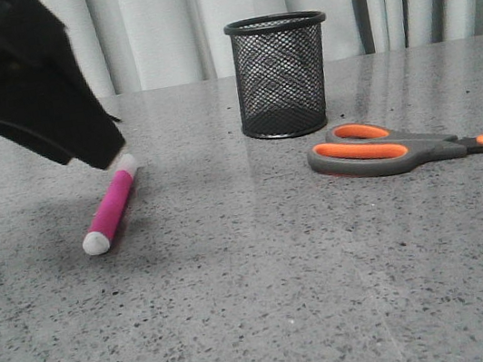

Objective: Put pen and scissors into bin
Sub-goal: 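Lower the left gripper onto the pink marker and grasp it, then lift the pink marker with the left gripper and drop it into the mesh cup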

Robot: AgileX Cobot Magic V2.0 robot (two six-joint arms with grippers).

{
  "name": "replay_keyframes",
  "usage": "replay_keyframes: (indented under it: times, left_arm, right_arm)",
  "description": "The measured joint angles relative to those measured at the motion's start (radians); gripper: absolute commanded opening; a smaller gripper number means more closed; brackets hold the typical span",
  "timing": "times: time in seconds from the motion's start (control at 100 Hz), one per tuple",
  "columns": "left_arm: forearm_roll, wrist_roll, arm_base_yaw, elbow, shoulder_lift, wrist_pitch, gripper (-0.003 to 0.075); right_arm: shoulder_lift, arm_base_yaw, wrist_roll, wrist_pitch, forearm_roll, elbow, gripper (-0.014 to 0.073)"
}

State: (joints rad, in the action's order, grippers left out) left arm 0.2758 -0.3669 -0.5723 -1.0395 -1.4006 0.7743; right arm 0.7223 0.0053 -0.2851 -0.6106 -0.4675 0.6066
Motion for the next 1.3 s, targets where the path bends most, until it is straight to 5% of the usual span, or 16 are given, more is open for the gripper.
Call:
replay_keyframes:
  times: [0.35,0.86,0.95,1.09,1.3]
  left_arm:
    - [-0.157,0.147,0.000,-0.113,-0.152,0.053,0.0329]
    - [-0.133,0.159,0.000,-0.122,-0.224,0.023,0.0312]
    - [-0.131,0.159,0.000,-0.129,-0.233,0.023,0.0232]
    - [-0.131,0.167,0.000,-0.133,-0.239,0.023,-0.0022]
    - [-0.138,0.176,-0.002,-0.157,-0.241,0.061,-0.0020]
  right_arm:
    - [0.000,0.000,0.000,0.000,0.000,0.000,0.0421]
    - [0.000,0.000,0.000,0.000,0.000,0.000,0.0421]
    - [0.000,0.000,0.000,0.000,0.000,0.000,0.0421]
    - [0.000,0.000,0.000,0.000,0.000,0.000,0.0421]
    - [0.000,0.000,0.000,0.000,0.000,0.000,0.0421]
